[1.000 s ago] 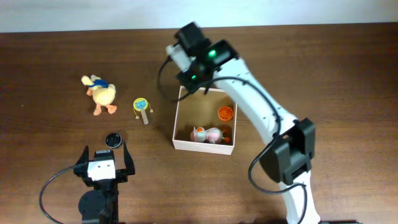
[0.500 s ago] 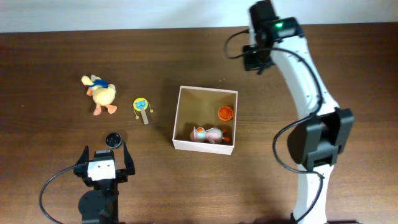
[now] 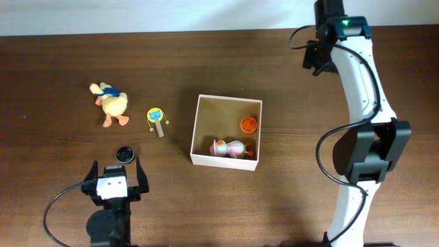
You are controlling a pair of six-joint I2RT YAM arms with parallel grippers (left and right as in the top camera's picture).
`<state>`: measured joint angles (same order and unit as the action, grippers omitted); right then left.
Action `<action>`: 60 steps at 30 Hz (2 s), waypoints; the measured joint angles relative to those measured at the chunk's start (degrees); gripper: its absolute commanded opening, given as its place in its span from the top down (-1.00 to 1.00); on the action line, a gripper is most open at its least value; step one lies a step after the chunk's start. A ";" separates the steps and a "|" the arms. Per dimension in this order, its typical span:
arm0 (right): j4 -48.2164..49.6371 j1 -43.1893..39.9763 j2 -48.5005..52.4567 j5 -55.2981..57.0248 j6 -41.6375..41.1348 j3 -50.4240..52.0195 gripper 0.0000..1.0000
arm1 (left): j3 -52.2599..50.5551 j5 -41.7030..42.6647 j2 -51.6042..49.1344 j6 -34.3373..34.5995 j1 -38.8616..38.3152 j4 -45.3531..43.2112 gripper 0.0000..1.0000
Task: Pack container
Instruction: 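Move the left gripper toward the black wheel ball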
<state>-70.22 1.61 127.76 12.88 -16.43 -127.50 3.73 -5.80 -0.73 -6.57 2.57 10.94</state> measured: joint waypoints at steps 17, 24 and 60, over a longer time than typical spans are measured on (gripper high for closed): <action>2.16 -0.72 0.00 -4.44 -0.07 0.00 -0.98 | 0.00 0.00 0.00 0.00 0.00 0.00 -0.98; 2.16 -0.72 0.00 -4.66 -0.09 0.00 -0.97 | -0.04 0.02 0.00 0.22 0.00 -1.51 -0.98; 2.34 -0.72 0.00 -4.94 -0.09 0.07 -0.97 | 53.35 6.54 -54.29 6.40 1.51 12.17 -0.98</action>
<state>-67.88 0.89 127.76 7.94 -16.51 -127.44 57.08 0.73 -55.02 -0.16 4.08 23.11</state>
